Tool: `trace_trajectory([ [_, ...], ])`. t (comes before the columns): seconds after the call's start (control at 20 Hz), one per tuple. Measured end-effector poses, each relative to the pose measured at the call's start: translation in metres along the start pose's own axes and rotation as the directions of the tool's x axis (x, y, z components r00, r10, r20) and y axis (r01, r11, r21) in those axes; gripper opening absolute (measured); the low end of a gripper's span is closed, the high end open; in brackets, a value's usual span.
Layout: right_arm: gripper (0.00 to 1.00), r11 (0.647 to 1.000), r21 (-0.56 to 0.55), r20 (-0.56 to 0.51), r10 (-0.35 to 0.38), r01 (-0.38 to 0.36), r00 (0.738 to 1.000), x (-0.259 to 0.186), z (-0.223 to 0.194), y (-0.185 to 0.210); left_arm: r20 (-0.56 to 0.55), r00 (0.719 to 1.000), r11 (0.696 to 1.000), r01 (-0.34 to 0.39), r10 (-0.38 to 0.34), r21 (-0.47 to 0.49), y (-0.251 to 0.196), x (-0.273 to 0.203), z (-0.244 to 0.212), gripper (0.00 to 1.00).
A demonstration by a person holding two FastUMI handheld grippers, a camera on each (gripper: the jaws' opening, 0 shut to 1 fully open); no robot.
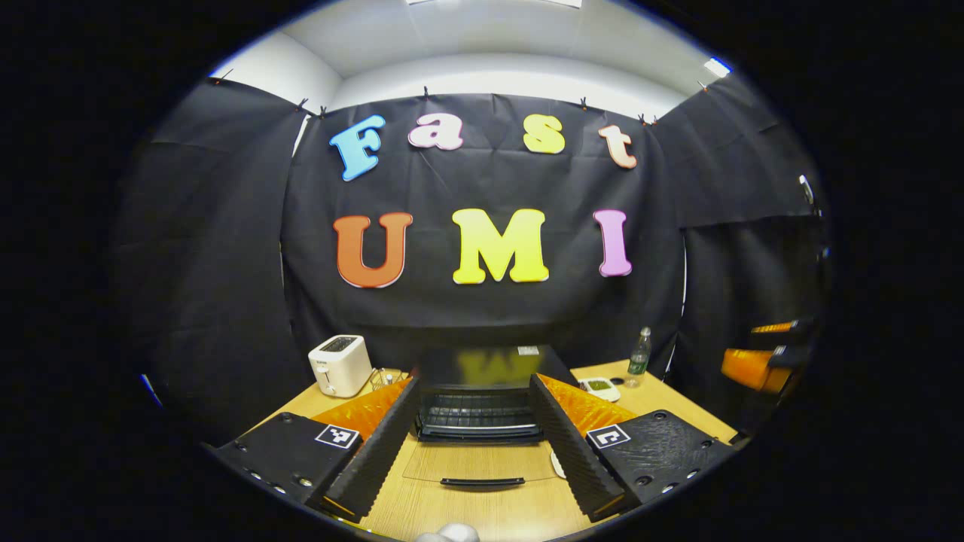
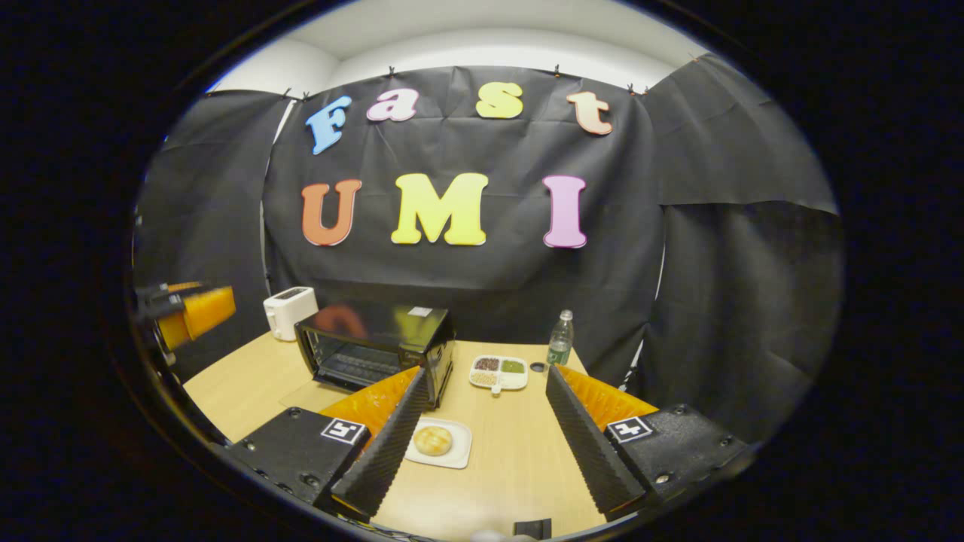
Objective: Open the electric oven with the left hand, put the food in, and close the electric oven.
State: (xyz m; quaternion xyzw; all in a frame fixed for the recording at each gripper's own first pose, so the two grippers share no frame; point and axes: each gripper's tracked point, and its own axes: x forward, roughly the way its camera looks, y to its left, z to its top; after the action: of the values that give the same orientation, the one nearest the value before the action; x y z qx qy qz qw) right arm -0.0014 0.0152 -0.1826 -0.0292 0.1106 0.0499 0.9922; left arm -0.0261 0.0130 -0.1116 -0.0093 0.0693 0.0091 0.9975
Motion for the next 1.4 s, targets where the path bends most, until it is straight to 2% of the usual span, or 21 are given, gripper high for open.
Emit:
trace_trajectory([
  [0.15, 0.98, 1.000, -0.004, -0.091, 0.029, -0.029, 0.995, 0.012, -0.051, 0.020, 0.062, 0.998, 1.000, -0.008, 0.007, 0.006, 0.005, -0.016, 0.036, 0.94],
  [0.3, 1.00, 0.999, 0.023, -0.199, 0.045, -0.041, 0.979, 0.035, -0.112, 0.037, 0.097, 0.995, 1.000, -0.016, 0.015, 0.003, 0.009, -0.027, 0.059, 0.94],
  [0.35, 0.98, 0.998, 0.037, -0.229, 0.054, -0.046, 0.972, 0.045, -0.130, 0.043, 0.105, 0.994, 1.000, -0.012, 0.012, 0.001, 0.009, -0.029, 0.066, 0.94],
  [0.5, 0.99, 0.993, 0.101, -0.298, 0.085, -0.057, 0.951, 0.081, -0.176, 0.063, 0.110, 0.994, 1.000, -0.017, 0.014, 0.025, 0.012, -0.033, 0.073, 0.94],
  [0.65, 1.00, 0.993, 0.109, -0.359, 0.077, -0.040, 0.930, 0.115, -0.214, 0.072, 0.101, 0.995, 0.999, -0.024, 0.020, 0.041, 0.017, -0.031, 0.071, 0.93],
  [1.0, 0.99, 0.996, 0.087, -0.403, 0.063, -0.030, 0.913, 0.170, -0.234, 0.088, 0.060, 0.998, 0.998, -0.022, 0.018, 0.066, 0.027, -0.018, 0.058, 0.94],
  [1.25, 0.98, 0.997, 0.069, -0.432, 0.063, -0.037, 0.900, 0.191, -0.243, 0.097, 0.039, 0.999, 0.998, -0.029, 0.027, 0.051, 0.033, -0.005, 0.049, 0.94],
  [1.4, 1.00, 0.997, 0.066, -0.467, 0.055, -0.027, 0.883, 0.197, -0.255, 0.097, 0.024, 0.999, 0.999, -0.029, 0.028, 0.046, 0.036, 0.001, 0.046, 0.94],
])
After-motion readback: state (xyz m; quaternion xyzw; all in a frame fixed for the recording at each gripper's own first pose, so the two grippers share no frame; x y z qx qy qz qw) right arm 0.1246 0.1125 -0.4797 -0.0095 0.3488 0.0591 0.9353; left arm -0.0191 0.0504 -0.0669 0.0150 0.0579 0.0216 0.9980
